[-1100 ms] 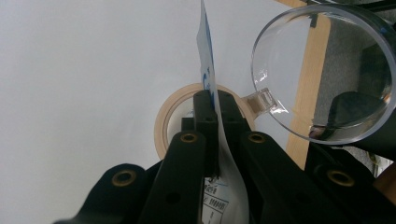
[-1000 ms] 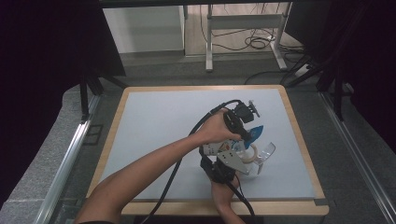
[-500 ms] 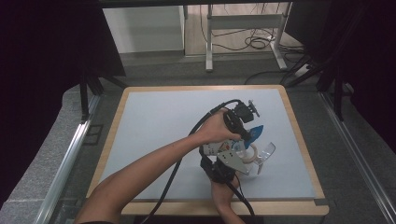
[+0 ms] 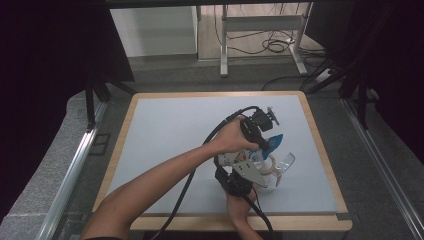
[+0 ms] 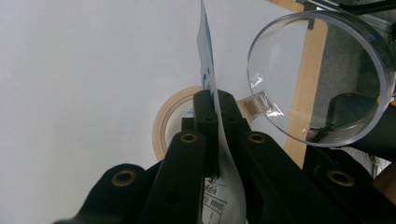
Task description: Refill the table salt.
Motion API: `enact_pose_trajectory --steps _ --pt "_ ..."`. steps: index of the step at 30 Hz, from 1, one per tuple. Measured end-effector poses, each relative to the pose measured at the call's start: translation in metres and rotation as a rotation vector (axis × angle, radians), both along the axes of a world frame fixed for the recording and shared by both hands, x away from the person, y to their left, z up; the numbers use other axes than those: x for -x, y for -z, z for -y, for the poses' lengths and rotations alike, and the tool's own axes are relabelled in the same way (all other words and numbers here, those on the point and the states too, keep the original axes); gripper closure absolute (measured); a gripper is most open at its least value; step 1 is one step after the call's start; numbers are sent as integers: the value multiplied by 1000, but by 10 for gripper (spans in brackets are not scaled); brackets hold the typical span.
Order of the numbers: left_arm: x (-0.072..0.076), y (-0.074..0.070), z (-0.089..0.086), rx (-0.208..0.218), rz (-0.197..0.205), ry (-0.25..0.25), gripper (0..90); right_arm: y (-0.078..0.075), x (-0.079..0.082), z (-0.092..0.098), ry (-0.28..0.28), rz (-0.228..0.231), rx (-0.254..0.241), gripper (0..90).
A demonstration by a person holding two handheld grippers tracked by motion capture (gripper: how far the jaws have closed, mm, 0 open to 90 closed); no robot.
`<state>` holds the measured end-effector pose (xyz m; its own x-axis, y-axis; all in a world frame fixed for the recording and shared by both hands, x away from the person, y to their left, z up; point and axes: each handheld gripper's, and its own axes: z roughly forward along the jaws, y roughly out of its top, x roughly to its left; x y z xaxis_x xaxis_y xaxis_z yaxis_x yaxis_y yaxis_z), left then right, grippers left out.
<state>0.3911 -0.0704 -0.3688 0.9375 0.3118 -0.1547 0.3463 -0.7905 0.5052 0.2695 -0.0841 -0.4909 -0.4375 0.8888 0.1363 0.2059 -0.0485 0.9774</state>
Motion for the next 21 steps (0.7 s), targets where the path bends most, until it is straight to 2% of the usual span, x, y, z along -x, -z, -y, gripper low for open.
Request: enact_pose_trajectory --steps 15,21 --pt "1 -1 0 -4 10 -1 900 1 -1 0 3 7 3 539" --pt "0 0 0 -5 7 -4 900 1 -2 -1 4 -2 -13 539"
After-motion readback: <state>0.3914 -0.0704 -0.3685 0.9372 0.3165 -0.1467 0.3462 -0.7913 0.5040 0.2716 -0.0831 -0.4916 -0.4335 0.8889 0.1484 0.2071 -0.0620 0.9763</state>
